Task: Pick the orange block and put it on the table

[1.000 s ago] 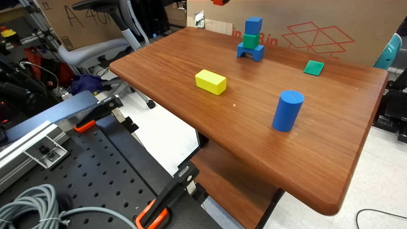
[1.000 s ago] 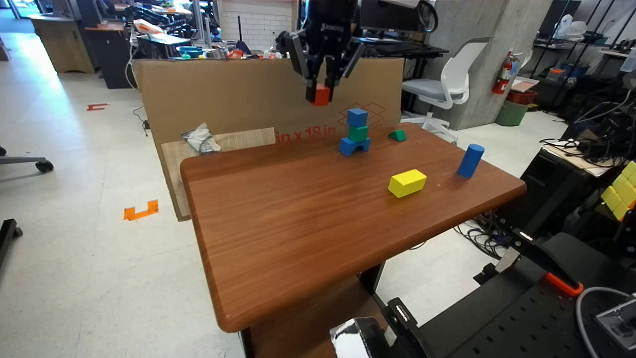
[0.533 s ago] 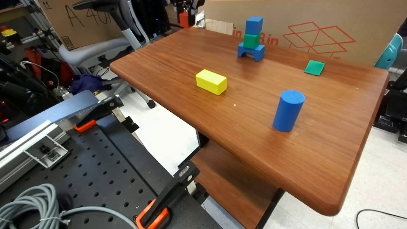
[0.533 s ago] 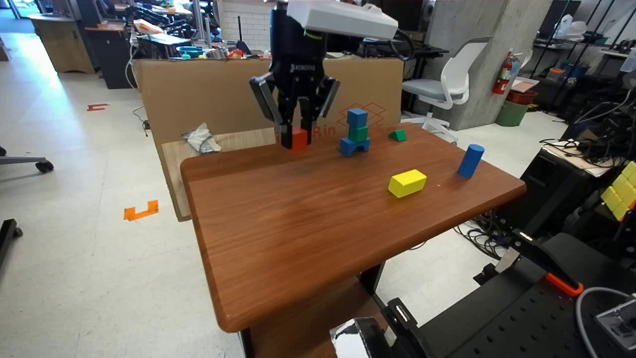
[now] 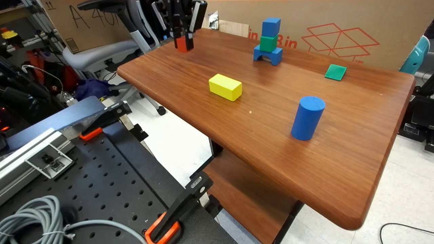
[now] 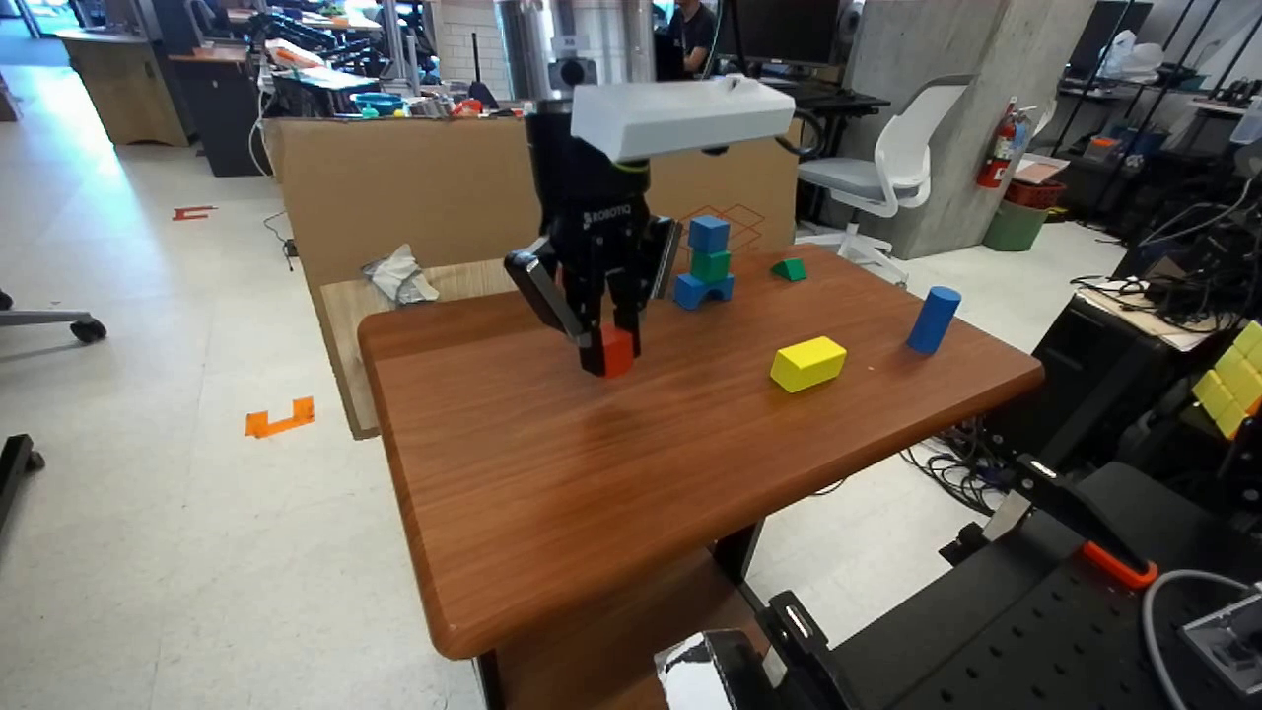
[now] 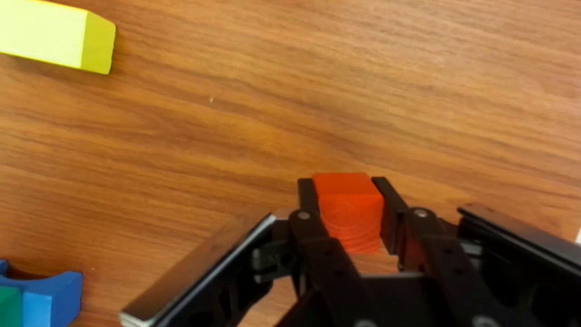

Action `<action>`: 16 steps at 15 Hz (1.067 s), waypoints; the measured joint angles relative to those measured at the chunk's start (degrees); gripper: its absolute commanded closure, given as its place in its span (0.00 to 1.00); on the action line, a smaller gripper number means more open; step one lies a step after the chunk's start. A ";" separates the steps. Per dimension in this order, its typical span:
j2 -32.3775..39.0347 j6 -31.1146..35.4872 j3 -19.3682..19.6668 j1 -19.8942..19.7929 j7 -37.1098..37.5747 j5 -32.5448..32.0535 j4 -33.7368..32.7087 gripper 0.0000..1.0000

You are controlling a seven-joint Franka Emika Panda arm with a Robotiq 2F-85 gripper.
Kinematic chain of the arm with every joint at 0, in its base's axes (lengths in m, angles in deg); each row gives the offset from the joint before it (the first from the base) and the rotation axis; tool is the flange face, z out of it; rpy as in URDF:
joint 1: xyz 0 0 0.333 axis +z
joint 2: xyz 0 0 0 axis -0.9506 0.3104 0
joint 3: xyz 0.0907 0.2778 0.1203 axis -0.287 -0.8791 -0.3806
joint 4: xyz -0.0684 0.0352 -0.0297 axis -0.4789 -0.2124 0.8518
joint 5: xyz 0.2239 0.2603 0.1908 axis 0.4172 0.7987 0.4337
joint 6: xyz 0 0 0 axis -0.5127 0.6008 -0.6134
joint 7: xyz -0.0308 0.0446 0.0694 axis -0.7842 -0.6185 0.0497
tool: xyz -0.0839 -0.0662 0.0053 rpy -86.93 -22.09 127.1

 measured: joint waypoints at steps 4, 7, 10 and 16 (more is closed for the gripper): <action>-0.02 0.34 0.67 0.47 2.69 -1.75 2.44 0.91; -0.05 1.14 0.98 0.63 4.73 -1.91 4.13 0.91; -0.34 2.08 1.21 0.72 6.36 -1.92 5.00 0.40; -2.45 4.09 2.73 0.72 7.67 -1.99 4.89 0.01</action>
